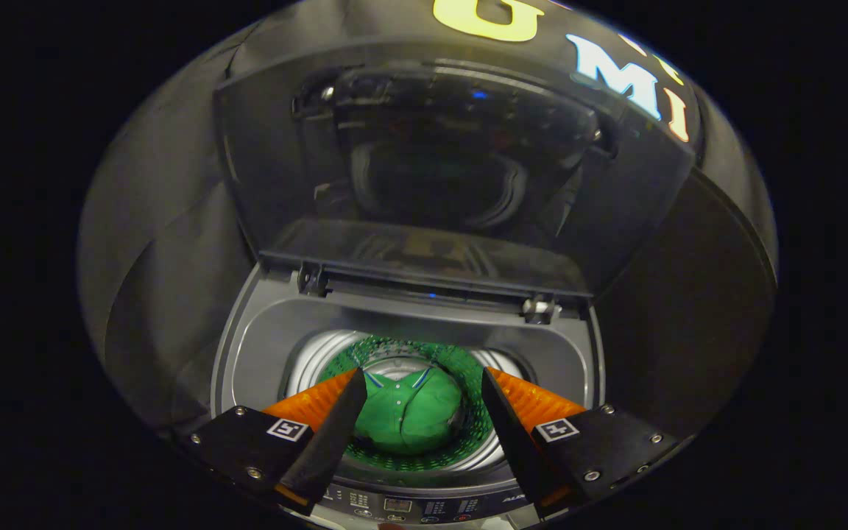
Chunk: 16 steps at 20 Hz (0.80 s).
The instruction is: Put the clothes into the washing machine and then close the washing machine lid.
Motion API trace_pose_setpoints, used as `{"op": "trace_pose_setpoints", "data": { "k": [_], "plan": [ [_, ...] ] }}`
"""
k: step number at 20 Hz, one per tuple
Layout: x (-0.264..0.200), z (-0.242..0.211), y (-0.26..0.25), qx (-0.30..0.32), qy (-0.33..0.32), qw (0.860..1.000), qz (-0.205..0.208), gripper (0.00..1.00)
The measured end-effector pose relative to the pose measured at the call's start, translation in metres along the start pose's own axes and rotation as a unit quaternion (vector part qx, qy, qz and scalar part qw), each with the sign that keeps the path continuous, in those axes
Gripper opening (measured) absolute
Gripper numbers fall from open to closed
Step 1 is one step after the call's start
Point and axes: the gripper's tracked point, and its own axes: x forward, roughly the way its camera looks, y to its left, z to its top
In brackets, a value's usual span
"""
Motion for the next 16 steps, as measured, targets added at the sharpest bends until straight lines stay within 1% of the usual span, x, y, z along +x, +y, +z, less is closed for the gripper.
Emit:
{"op": "trace_pose_setpoints", "data": {
  "k": [2,4,10,13,16],
  "plan": [
    [-0.012,0.015,-0.001,0.015,-0.020,1.000,0.000,0.96],
    [-0.031,0.030,-0.008,0.016,-0.047,0.999,-0.006,0.96],
    [-0.089,0.066,-0.032,0.050,-0.118,0.991,-0.027,0.96],
    [-0.120,0.099,-0.045,0.056,-0.146,0.987,-0.043,0.96],
    [-0.136,0.140,-0.052,0.057,-0.173,0.982,-0.052,0.96]
  ]
}}
